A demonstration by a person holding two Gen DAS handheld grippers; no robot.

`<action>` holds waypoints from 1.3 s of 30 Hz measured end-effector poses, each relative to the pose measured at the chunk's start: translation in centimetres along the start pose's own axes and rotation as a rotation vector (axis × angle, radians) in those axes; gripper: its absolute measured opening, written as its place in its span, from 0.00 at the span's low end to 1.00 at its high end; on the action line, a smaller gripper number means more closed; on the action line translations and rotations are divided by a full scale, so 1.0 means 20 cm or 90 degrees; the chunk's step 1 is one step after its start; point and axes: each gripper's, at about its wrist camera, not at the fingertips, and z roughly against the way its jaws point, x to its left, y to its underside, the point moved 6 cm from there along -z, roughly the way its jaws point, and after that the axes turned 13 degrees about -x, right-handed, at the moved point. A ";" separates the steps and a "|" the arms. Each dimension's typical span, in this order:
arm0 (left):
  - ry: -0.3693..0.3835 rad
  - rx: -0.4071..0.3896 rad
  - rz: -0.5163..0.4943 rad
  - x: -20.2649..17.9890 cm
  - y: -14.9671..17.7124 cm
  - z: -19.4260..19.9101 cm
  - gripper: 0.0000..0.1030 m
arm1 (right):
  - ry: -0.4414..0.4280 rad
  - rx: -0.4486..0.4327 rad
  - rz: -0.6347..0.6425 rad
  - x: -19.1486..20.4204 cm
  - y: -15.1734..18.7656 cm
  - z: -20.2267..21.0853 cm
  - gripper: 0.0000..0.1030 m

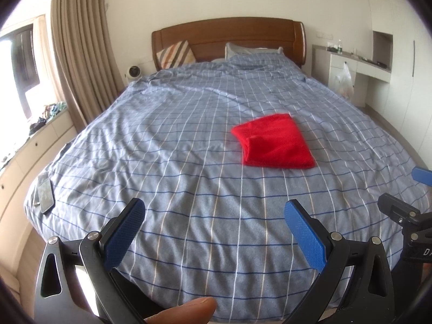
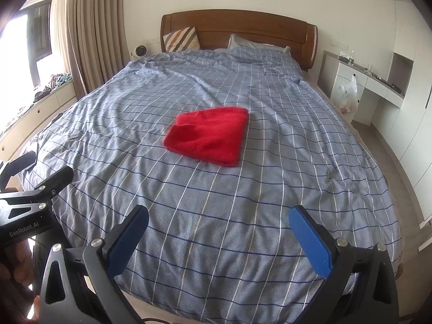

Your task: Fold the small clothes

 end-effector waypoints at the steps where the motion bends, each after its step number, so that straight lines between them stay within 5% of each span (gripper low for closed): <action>1: 0.001 0.002 -0.004 0.00 0.00 -0.01 1.00 | 0.003 0.000 0.003 0.00 0.00 0.00 1.00; 10: -0.005 0.018 0.010 0.00 -0.05 -0.16 1.00 | 0.044 -0.024 0.052 0.06 -0.13 -0.13 1.00; 22: 0.015 0.086 0.013 -0.11 0.03 -0.27 1.00 | 0.077 -0.012 0.046 -0.01 -0.07 -0.19 1.00; 39: 0.016 0.073 0.026 -0.15 -0.02 -0.29 1.00 | 0.074 -0.019 0.034 -0.05 -0.10 -0.21 1.00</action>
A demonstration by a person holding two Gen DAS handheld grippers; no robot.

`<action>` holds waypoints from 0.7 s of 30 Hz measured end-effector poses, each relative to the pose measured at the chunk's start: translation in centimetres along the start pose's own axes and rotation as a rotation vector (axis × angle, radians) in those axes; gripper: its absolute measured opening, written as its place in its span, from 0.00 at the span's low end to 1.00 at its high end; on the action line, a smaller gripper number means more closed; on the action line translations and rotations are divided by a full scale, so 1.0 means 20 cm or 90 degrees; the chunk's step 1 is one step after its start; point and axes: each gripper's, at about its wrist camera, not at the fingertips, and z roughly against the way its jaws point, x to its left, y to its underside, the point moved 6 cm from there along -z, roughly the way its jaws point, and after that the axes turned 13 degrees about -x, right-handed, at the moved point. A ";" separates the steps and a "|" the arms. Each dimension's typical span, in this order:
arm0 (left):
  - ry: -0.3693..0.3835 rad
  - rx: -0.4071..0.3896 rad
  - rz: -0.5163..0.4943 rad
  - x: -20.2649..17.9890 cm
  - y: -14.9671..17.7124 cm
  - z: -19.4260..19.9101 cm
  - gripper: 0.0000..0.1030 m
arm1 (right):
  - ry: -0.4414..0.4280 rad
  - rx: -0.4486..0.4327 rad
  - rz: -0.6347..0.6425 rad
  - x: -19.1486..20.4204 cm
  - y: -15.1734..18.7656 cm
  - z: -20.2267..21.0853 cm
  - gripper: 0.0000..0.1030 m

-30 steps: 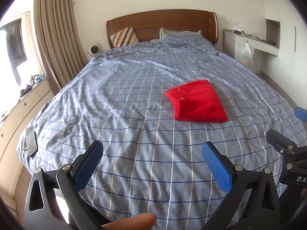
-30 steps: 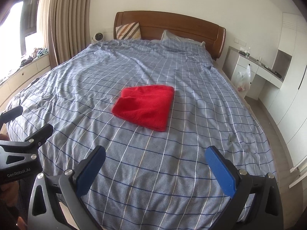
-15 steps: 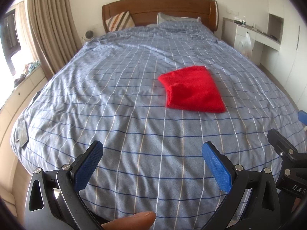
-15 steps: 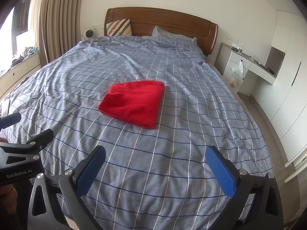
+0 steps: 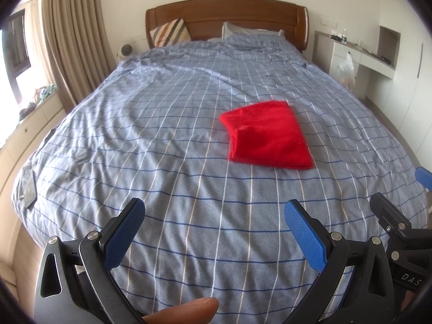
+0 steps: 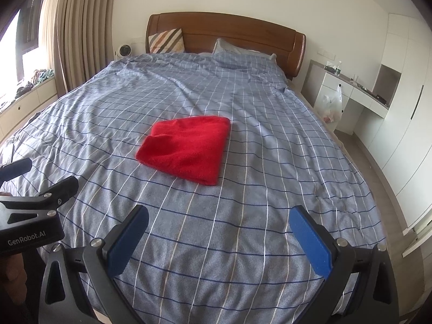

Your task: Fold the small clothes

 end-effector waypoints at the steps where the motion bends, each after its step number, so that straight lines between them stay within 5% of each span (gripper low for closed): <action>1: 0.000 0.001 -0.004 -0.01 0.00 0.00 1.00 | 0.000 0.000 0.000 0.00 0.00 0.00 1.00; 21: -0.009 -0.012 -0.019 -0.01 -0.04 0.03 1.00 | -0.003 -0.005 -0.003 0.01 -0.03 0.00 1.00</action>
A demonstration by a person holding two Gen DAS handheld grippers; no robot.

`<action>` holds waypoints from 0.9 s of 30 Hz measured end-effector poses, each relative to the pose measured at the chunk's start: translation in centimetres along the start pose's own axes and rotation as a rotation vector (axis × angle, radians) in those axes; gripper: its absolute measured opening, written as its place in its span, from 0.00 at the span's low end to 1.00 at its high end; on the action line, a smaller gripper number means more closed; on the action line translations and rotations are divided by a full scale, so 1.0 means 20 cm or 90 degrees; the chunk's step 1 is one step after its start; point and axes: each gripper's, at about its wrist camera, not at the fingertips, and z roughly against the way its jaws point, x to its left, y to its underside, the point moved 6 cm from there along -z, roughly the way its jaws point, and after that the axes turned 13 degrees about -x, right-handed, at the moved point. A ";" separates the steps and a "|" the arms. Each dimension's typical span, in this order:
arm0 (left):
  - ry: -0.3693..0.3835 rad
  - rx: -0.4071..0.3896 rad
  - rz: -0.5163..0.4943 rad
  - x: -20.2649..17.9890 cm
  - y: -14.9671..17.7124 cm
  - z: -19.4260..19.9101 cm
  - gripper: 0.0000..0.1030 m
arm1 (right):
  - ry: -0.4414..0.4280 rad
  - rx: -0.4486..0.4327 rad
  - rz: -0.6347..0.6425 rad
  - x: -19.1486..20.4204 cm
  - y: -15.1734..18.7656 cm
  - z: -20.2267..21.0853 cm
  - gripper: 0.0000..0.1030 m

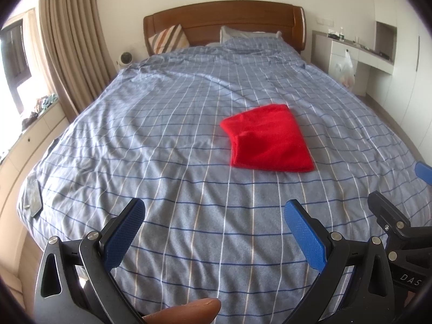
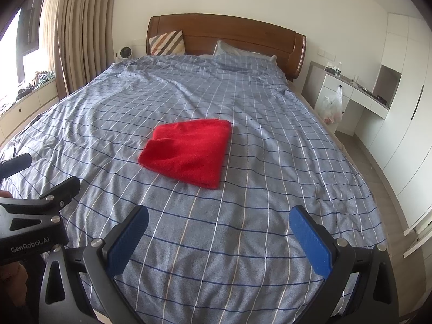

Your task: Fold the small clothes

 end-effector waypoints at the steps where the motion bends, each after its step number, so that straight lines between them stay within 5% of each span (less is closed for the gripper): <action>1: 0.000 0.000 0.002 0.00 0.00 0.00 1.00 | 0.000 0.000 0.000 0.00 0.00 0.00 1.00; 27: -0.014 -0.006 0.001 0.00 -0.02 0.01 1.00 | -0.003 0.000 0.000 0.02 -0.02 0.01 1.00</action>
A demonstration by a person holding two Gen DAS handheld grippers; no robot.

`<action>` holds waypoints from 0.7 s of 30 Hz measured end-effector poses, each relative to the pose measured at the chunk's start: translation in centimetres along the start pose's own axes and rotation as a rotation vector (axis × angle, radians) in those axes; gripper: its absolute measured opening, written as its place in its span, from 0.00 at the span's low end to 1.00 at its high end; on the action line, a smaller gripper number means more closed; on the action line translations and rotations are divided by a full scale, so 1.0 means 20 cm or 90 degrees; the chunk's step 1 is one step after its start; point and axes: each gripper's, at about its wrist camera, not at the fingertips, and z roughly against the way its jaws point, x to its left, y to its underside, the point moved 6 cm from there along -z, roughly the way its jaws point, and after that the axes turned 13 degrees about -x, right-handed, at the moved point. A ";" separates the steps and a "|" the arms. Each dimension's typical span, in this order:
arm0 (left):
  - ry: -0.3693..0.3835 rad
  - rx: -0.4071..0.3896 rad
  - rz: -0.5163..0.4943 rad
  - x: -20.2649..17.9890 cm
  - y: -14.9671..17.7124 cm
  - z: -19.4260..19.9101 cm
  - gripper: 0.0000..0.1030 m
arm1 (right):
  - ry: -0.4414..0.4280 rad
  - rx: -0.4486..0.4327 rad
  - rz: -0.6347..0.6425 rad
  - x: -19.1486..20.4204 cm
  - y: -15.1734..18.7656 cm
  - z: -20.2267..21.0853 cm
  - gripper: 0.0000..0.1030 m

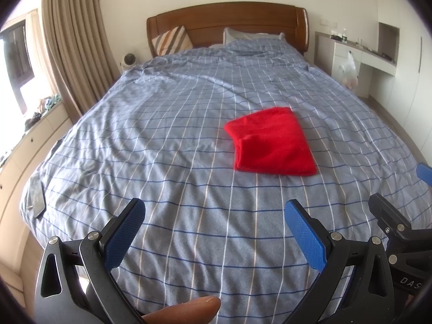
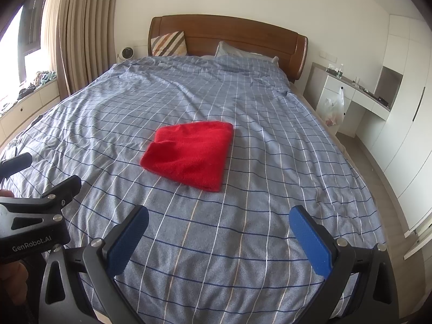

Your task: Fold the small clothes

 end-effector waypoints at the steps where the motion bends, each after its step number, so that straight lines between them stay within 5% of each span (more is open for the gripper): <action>1: 0.000 -0.001 0.000 0.00 0.00 0.00 1.00 | 0.000 -0.001 0.000 0.00 0.00 0.00 1.00; 21: 0.008 -0.005 -0.001 -0.04 -0.03 -0.01 1.00 | -0.004 -0.015 -0.020 -0.04 -0.04 -0.01 1.00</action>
